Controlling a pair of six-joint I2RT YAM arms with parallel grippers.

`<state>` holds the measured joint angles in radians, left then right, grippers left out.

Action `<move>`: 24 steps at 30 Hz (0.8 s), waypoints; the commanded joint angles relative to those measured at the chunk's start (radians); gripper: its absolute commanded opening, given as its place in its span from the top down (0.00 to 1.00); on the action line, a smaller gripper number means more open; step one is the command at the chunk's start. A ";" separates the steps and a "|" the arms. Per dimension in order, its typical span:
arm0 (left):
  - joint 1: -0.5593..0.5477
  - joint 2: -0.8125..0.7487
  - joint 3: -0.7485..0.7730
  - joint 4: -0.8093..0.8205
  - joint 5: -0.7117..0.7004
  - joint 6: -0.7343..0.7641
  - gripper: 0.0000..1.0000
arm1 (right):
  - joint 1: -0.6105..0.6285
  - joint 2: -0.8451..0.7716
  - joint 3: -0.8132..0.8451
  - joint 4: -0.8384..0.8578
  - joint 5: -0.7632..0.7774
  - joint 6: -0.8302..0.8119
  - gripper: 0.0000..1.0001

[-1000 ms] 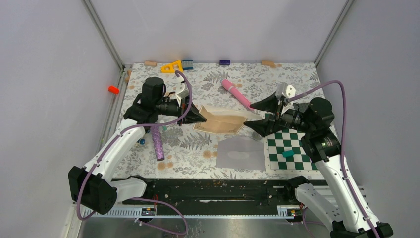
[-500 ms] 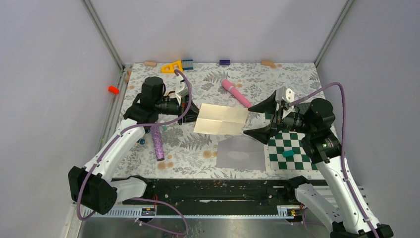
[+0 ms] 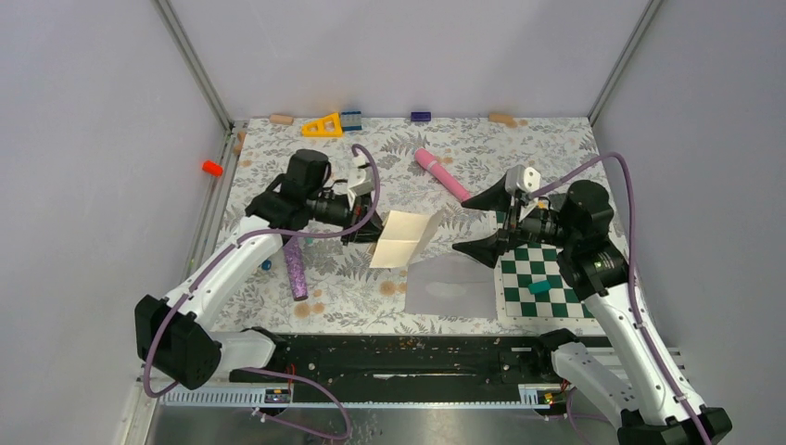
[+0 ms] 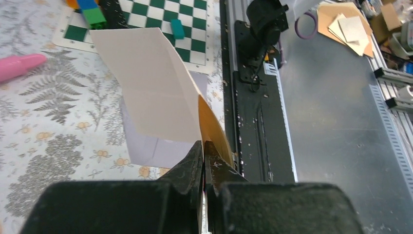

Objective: Place the letter into the envelope and seal it
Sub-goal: Fold the letter.

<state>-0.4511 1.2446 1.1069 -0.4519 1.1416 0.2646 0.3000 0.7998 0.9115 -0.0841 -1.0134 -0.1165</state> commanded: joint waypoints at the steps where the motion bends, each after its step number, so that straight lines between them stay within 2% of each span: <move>1: -0.056 0.030 0.106 -0.179 -0.024 0.177 1.00 | -0.004 0.032 0.004 -0.018 0.011 -0.117 0.02; 4: -0.082 0.038 0.141 -0.264 -0.039 0.248 1.00 | -0.004 0.063 0.013 -0.072 -0.022 -0.187 0.04; 11: -0.124 0.035 0.144 -0.303 -0.071 0.299 1.00 | -0.001 0.116 -0.039 -0.085 -0.196 -0.254 0.12; 24: -0.130 0.013 0.142 -0.311 -0.077 0.318 1.00 | 0.049 0.196 -0.064 -0.130 -0.215 -0.288 0.26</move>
<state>-0.5774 1.2911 1.2110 -0.7704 1.0622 0.5503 0.3260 0.9596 0.8452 -0.2024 -1.1984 -0.3782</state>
